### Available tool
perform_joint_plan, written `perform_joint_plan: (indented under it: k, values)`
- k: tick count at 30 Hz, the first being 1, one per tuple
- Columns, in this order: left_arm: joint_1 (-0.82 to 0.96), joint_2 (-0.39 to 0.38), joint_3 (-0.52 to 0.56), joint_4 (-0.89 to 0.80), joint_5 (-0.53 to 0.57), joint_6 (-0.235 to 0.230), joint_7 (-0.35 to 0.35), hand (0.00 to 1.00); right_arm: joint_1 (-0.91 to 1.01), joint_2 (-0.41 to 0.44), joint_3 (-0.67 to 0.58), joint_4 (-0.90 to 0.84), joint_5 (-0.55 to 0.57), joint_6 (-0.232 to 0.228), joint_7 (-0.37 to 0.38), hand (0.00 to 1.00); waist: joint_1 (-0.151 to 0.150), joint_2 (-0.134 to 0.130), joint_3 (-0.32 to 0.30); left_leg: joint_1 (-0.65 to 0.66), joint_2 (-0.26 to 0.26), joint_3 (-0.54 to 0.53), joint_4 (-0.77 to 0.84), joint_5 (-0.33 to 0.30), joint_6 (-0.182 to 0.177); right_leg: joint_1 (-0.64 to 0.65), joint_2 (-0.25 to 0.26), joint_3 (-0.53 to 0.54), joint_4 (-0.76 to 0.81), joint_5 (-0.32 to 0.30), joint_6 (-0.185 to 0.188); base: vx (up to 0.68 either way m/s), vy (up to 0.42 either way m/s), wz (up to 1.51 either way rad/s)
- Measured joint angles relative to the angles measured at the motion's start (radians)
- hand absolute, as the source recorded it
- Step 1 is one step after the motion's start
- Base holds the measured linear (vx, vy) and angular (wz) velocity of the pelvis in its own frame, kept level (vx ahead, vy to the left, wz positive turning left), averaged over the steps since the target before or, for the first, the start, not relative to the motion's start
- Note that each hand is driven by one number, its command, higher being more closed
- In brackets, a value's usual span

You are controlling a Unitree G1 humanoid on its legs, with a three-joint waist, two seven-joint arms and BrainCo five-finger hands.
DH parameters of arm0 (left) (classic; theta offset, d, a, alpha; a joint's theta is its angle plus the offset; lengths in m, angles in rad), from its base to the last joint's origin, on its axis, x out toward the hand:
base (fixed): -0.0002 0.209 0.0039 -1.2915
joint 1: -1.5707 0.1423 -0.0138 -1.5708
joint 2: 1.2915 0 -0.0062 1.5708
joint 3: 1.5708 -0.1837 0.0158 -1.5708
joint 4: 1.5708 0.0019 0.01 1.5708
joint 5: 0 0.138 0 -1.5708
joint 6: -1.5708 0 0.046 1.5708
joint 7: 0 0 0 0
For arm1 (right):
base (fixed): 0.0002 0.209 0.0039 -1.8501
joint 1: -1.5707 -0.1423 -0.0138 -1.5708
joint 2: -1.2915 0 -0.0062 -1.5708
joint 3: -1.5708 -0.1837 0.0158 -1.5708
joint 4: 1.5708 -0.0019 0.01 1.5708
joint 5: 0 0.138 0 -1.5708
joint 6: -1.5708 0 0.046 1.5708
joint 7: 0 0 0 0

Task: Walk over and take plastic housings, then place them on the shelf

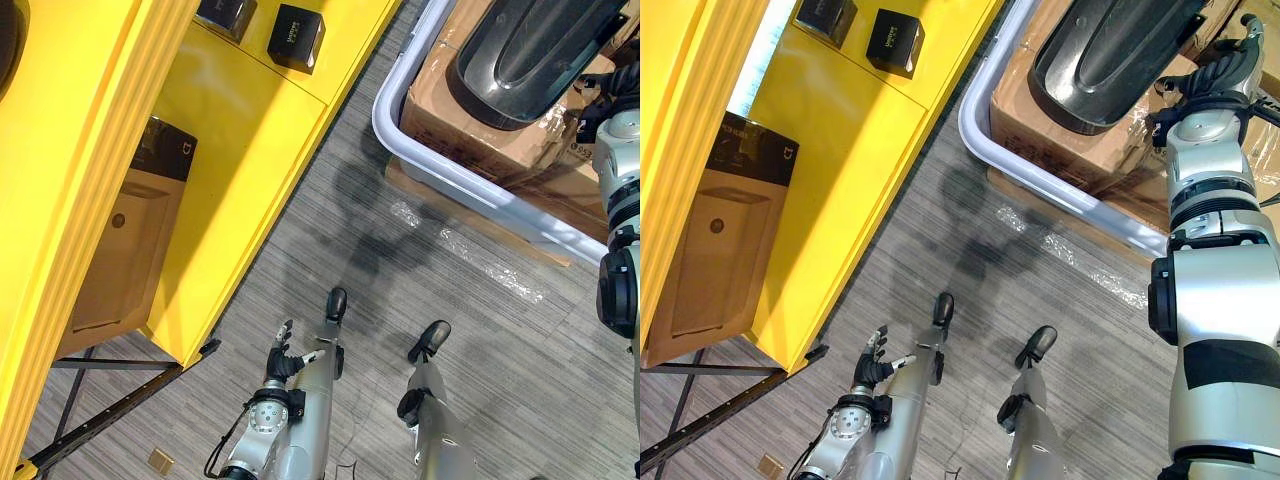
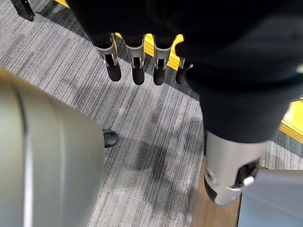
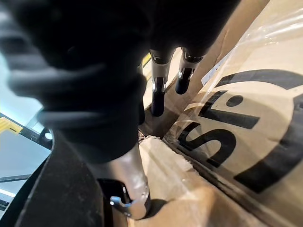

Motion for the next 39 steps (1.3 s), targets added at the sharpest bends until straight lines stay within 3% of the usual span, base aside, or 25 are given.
perform_joint_plan:
  k: [5, 7, 14, 29, 38, 39]
  values:
    - [0.000, -0.015, -0.019, 0.010, 0.000, 0.010, 0.014, 0.00, -0.001, 0.035, -0.032, -0.058, -0.004, 0.008, -0.064, 0.00, -0.009, 0.000, 0.000, 0.063, 0.002, 0.023, -0.012, 0.000, 0.000, 0.044, -0.003, 0.022, 0.002, 0.000, 0.000, 0.01, 0.004, -0.08]
    - [0.001, -0.022, -0.022, 0.019, 0.000, 0.014, 0.020, 0.00, -0.005, 0.069, -0.048, -0.117, -0.041, 0.008, -0.094, 0.00, -0.026, -0.001, 0.000, 0.073, 0.004, 0.032, -0.013, 0.000, 0.000, 0.048, -0.003, 0.031, 0.003, 0.001, -0.002, -0.01, -0.007, -0.14]
    - [0.001, -0.022, -0.022, 0.028, -0.001, 0.014, 0.022, 0.00, -0.032, 0.134, -0.057, -0.133, -0.043, 0.008, -0.117, 0.00, -0.049, -0.008, 0.003, 0.099, 0.013, 0.053, -0.020, 0.002, 0.001, 0.059, 0.001, 0.051, 0.003, 0.004, -0.005, 0.00, -0.014, -0.09]
    - [-0.010, -0.018, -0.038, 0.027, -0.019, -0.005, 0.022, 0.00, -0.079, 0.155, -0.057, -0.054, -0.046, 0.010, -0.104, 0.00, -0.044, -0.014, 0.007, 0.056, -0.007, -0.003, -0.090, 0.054, -0.004, 0.019, -0.005, -0.002, 0.000, 0.004, -0.005, 0.02, 0.004, 0.12]
    - [-0.021, -0.020, -0.039, 0.031, -0.019, -0.002, 0.022, 0.00, -0.078, 0.145, -0.058, -0.009, -0.091, 0.062, -0.116, 0.00, -0.030, -0.014, 0.007, 0.046, -0.007, -0.006, -0.087, 0.054, -0.004, 0.012, -0.004, -0.004, 0.000, 0.004, -0.005, 0.01, 0.001, 0.01]
    - [-0.022, -0.020, -0.039, 0.031, -0.020, -0.001, 0.023, 0.00, -0.078, 0.140, -0.058, -0.009, -0.092, 0.069, -0.119, 1.00, -0.029, -0.014, 0.007, 0.045, -0.007, -0.006, -0.085, 0.054, -0.004, 0.012, -0.004, -0.003, 0.000, 0.004, -0.005, 0.00, 0.000, 0.00]
